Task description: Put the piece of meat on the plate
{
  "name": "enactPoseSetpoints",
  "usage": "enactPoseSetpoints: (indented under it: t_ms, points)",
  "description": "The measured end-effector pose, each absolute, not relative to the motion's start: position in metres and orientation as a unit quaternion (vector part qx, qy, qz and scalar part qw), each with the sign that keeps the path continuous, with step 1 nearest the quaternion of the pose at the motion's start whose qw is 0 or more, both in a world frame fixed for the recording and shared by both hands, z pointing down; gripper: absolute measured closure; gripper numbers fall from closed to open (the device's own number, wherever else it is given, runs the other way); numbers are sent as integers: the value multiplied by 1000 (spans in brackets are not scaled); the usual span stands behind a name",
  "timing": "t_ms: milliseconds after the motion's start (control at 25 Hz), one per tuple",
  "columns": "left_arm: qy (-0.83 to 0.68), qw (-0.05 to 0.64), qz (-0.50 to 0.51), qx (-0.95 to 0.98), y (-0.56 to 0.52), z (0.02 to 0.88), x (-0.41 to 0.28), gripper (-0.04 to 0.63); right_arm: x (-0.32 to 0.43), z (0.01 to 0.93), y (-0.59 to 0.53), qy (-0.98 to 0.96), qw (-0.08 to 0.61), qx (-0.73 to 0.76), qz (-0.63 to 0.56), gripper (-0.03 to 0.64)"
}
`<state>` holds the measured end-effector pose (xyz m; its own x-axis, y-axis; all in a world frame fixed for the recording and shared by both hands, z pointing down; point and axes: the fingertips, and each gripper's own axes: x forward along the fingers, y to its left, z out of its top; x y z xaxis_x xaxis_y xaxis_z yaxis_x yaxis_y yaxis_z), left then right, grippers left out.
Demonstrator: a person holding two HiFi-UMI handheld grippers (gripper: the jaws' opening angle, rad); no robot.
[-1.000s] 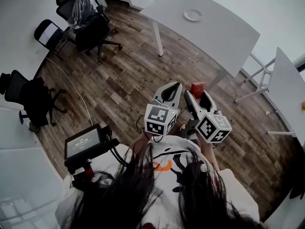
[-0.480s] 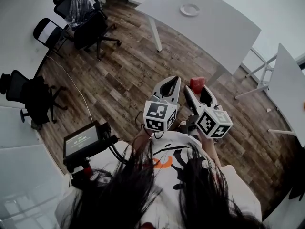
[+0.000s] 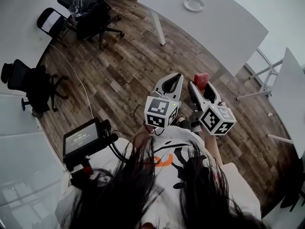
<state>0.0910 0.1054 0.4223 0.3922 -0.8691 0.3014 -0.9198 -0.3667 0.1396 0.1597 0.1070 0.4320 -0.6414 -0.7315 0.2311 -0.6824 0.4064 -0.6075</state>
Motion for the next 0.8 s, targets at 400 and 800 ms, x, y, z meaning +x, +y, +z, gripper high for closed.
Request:
enactPoseSetpoints:
  t_ms: [400,800]
  points:
    - [-533,119,73,835,86,409,89,589,163,434,94,834,47,-429,-344,310]
    - [-470,117,78,871,-21,410,49,589,117,446,-1,806,53,-473,-353,310]
